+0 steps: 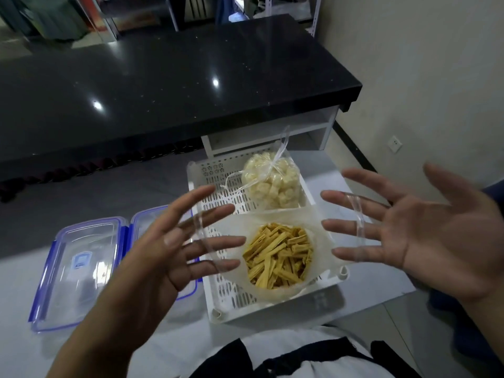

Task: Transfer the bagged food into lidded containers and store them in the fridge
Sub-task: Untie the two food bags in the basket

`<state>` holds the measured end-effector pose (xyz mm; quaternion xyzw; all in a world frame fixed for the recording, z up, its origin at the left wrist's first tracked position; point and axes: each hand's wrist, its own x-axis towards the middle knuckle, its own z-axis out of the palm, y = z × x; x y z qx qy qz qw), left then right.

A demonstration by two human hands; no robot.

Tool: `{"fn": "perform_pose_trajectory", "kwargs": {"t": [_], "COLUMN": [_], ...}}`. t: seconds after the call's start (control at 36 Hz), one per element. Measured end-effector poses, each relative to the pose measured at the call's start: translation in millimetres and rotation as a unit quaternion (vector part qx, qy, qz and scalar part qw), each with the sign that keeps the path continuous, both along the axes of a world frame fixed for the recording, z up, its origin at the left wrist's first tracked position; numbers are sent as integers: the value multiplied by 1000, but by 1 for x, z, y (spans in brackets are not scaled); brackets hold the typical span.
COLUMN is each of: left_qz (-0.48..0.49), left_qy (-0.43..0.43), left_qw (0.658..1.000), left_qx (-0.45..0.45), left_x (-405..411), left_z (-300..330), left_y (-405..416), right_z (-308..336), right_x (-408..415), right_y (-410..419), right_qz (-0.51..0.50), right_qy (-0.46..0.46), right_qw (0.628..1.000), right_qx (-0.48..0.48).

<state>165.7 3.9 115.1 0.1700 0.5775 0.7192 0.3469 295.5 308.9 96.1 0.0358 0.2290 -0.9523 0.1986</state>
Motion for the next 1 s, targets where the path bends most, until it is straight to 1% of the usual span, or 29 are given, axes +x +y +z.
{"fn": "perform_pose_trajectory", "kwargs": {"t": [0.06, 0.14, 0.19, 0.22, 0.25, 0.28, 0.31, 0.33, 0.39, 0.42, 0.44, 0.47, 0.53, 0.61, 0.67, 0.75, 0.81, 0.83, 0.89, 0.94, 1.0], "left_qz": [-5, -17, -15, -12, -8, -1, 9, 19, 29, 25, 16, 5, -20, -90, -125, -165, -179, -179, -174, -162, -145], "left_qy": [-1, 10, 21, 37, 65, 99, 136, 171, 213, 227, 242, 259, 290, 333, 370, 439, 467, 472, 473, 450, 414], "left_qw": [1000, 1000, 998, 996, 991, 984, 974, 964, 948, 941, 932, 923, 904, 873, 846, 792, 766, 761, 763, 777, 798], "left_qx": [3, -12, -52, -82, -115, -149, -179, -201, -234, -252, -270, -286, -313, -345, -363, -391, -404, -407, -406, -410, -414], "left_x": [-7, -15, -21, -23, -26, -28, -30, -33, -43, -49, -57, -66, -83, -106, -122, -139, -147, -151, -156, -157, -156], "left_z": [1, 0, -2, -3, -4, -5, -5, -4, 0, 2, 5, 7, 10, 4, -4, -25, -44, -52, -67, -78, -87], "left_y": [-4, -7, -7, -8, -10, -13, -16, -19, -22, -21, -18, -14, -2, 31, 59, 100, 123, 132, 148, 158, 163], "right_z": [5, 5, 3, 0, -7, -15, -15, -7, 6, 8, 10, 12, 16, 11, 1, -17, -32, -40, -55, -69, -80], "right_x": [-3, -10, -10, -10, -11, -15, -20, -27, -34, -37, -42, -47, -57, -82, -104, -133, -150, -157, -167, -172, -174], "right_y": [6, 14, 21, 26, 35, 48, 66, 75, 78, 81, 84, 83, 75, 58, 45, 32, 26, 23, 15, 8, 1], "right_qz": [-11, 6, 26, 29, 34, 35, 18, 8, 4, 7, 2, -7, -25, -50, -53, -12, 12, 14, 0, -26, -45], "right_qy": [-2, 1, -24, -45, -64, -93, -78, -48, -47, -46, -48, -42, -18, -7, -3, 14, 32, 37, 29, 24, 21], "right_qw": [1000, 999, 998, 995, 990, 975, 956, 922, 832, 791, 757, 732, 704, 679, 661, 632, 604, 587, 549, 514, 502], "right_qx": [22, 39, 59, 82, 125, 196, 284, 384, 553, 610, 651, 680, 709, 733, 749, 775, 796, 809, 836, 857, 864]}}
